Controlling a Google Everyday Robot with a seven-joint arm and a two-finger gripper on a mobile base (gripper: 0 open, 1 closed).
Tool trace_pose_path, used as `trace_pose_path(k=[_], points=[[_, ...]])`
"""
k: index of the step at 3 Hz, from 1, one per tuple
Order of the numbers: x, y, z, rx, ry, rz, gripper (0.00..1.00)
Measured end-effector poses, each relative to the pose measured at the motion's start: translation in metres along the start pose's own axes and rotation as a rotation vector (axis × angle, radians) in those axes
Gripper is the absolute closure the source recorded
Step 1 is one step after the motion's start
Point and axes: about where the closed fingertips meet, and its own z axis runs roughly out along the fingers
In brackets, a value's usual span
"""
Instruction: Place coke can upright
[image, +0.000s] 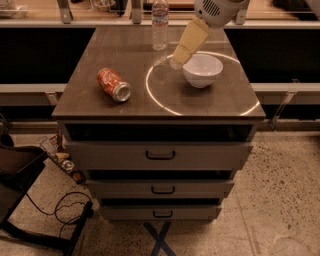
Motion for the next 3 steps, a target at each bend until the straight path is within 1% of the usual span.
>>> trace_pose_path(k=[1,2,3], points=[[-0.035,-0.01,0.021,-0.014,-0.007,0.083,0.0],[-0.079,-0.014,0.039,-0.039,-0.027,0.13,0.0],[-0.111,-0.011,0.052,-0.067,-0.027,0.16,0.0]])
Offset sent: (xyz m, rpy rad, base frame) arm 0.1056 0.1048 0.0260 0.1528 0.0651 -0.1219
